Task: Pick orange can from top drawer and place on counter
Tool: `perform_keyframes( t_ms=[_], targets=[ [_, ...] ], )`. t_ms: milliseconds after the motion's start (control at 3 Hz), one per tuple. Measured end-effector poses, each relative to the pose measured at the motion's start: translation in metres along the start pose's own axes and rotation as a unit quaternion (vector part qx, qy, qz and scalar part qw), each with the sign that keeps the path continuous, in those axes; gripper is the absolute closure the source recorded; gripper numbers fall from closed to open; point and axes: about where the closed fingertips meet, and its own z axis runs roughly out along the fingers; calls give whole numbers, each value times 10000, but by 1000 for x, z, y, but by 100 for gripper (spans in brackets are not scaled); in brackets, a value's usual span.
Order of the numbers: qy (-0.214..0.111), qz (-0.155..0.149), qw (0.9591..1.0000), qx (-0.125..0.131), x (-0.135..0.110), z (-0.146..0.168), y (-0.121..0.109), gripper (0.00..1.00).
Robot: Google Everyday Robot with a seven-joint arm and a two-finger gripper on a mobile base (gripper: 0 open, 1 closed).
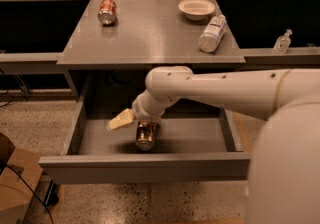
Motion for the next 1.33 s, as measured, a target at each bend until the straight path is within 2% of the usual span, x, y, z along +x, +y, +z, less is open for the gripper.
perform_keyframes(
  t_ms=[333, 667, 1333],
  targets=[
    [391, 172, 9980, 462, 5, 32, 0, 18],
    [413, 238, 9973, 566, 5, 31, -2, 42],
    [411, 239, 9973, 568, 2, 24, 1, 88]
  ],
)
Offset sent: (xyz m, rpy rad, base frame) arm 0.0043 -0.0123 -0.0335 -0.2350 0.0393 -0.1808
